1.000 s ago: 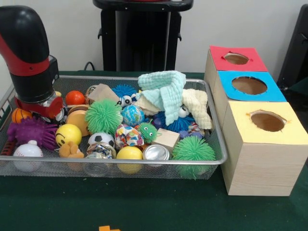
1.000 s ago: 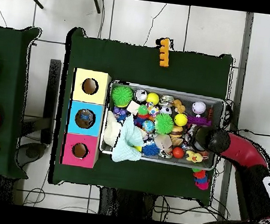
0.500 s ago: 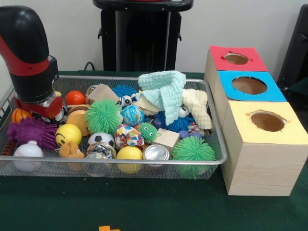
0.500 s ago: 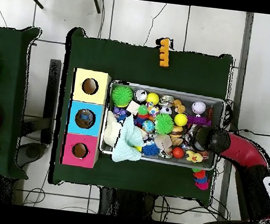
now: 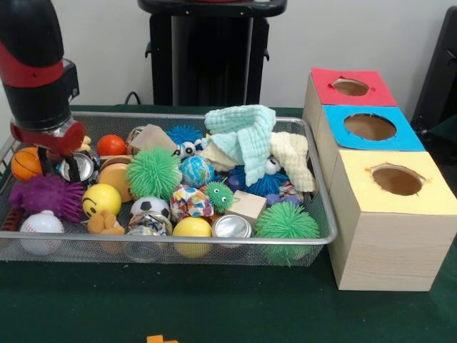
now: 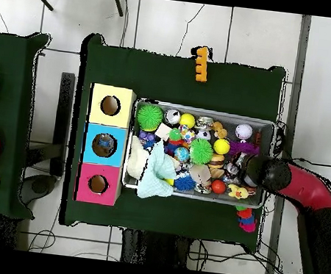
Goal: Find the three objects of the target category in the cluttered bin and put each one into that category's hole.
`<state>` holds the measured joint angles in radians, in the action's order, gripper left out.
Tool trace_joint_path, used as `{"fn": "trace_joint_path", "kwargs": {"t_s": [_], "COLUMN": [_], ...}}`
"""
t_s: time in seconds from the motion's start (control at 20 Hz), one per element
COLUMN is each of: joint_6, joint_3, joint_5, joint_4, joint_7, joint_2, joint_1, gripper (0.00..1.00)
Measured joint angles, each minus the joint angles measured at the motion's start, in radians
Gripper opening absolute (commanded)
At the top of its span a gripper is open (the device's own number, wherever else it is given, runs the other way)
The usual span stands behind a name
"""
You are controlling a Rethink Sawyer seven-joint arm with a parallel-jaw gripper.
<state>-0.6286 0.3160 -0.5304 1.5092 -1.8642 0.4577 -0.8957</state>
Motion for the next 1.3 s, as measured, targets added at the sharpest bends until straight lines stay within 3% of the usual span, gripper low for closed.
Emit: {"fn": "trace_joint_path", "kwargs": {"t_s": [0.7, 1.05, 1.3], "joint_6": [-0.042, -0.043, -0.038], "joint_3": [0.043, 0.045, 0.045], "joint_5": [0.007, 0.002, -0.055], "joint_4": [0.098, 0.17, 0.228], "joint_7": [0.0, 0.0, 0.0], "joint_2": [0.146, 0.169, 0.159], "joint_1": [-0.068, -0.112, -0.175], "gripper": [1.0, 1.0, 1.0]}}
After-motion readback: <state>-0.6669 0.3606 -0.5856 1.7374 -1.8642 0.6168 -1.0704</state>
